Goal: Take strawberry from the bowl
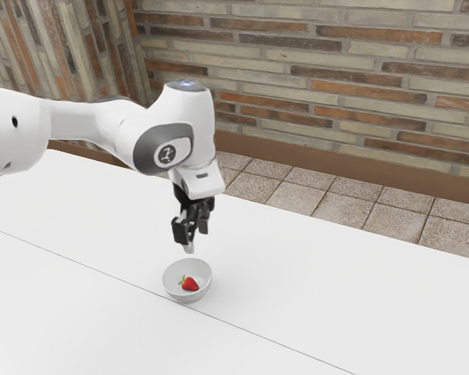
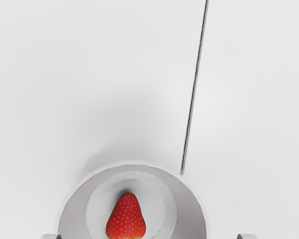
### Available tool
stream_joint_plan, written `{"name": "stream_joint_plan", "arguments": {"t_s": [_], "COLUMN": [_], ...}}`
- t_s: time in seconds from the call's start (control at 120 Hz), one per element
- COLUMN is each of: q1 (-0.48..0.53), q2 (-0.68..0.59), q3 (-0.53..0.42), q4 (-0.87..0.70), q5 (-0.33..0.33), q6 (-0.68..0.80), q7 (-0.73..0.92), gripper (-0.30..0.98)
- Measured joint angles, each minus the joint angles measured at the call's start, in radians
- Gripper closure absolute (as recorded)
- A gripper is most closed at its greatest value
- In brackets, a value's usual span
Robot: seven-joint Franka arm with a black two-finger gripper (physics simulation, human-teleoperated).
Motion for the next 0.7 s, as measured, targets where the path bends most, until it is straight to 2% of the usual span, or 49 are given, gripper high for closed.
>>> {"name": "stream_joint_plan", "arguments": {"t_s": [0.2,0.308,0.375,0.7], "q1": [0.017,0.033,0.041,0.081], "q2": [-0.005,-0.110,-0.132,-0.042], "q3": [0.000,0.000,0.000,0.001], "q4": [-0.120,-0.245,-0.295,-0.281], "q5": [0.000,-0.005,-0.007,-0.020], "q6": [0.117,0.161,0.188,0.299], "q7": [0.134,0.188,0.215,0.285], "gripper": [0.33,0.35,0.36,0.35]}}
